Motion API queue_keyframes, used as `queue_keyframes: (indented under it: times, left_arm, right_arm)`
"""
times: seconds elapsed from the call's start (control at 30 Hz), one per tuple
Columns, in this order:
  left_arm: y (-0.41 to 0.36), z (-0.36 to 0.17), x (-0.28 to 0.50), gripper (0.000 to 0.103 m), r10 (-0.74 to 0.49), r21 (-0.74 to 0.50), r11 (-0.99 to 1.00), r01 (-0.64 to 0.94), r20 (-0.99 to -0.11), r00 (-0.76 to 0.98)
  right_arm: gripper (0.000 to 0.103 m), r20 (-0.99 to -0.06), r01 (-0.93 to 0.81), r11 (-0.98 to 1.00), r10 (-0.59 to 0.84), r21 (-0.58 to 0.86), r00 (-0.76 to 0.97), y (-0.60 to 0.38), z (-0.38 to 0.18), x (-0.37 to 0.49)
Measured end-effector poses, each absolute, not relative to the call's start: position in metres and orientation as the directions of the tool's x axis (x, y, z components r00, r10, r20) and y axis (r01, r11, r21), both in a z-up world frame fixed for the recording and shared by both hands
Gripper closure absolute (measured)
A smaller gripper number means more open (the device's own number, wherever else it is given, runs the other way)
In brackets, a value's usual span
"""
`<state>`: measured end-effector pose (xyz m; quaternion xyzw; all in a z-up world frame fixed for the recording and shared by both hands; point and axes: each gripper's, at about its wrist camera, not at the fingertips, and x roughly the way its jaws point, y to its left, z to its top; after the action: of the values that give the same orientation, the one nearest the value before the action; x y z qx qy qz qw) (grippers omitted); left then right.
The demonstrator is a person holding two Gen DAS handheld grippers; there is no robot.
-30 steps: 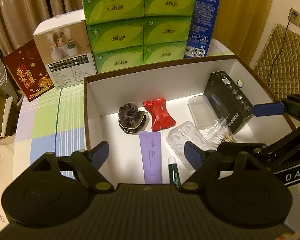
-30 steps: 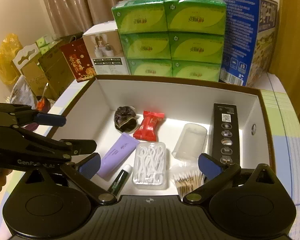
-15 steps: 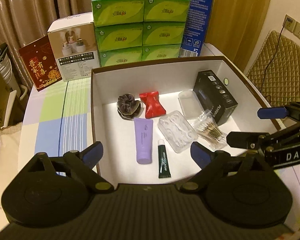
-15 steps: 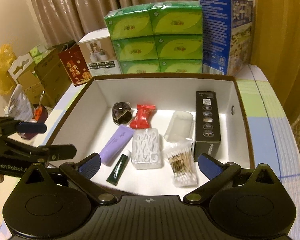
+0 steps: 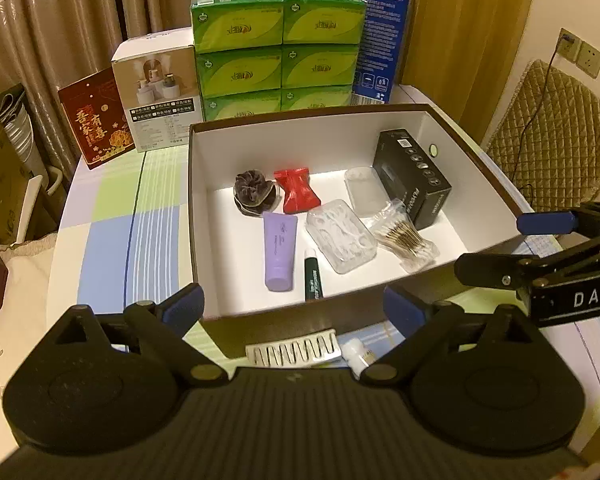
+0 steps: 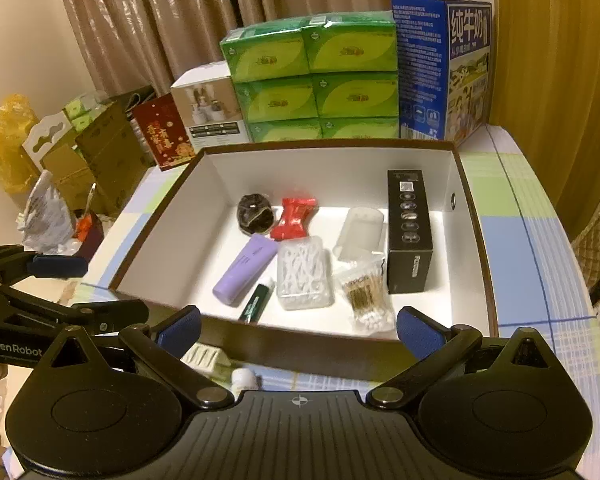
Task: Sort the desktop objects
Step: 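Withdraw both tools from the box toward the white holder and pill bottle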
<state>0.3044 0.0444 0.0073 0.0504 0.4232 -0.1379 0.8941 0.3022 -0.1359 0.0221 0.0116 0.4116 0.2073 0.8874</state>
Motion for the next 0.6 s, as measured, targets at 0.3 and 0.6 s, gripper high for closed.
queue_keyframes:
  times: [0.3,0.6]
  left_arm:
    - [0.046,0.008,0.277,0.008,-0.190,-0.016,0.959,0.282,-0.777,0.600]
    - [0.047,0.007,0.252,0.008,-0.174,-0.011,0.963,0.269,-0.789,0.589]
  right_arm:
    - [0.002,-0.734,-0.372,0.908,0.385,0.192,0.560,-0.137,0.020,0.274]
    - [0.002,-0.735,-0.399,0.896,0.404,0.196,0.545,-0.135,0.019,0.251]
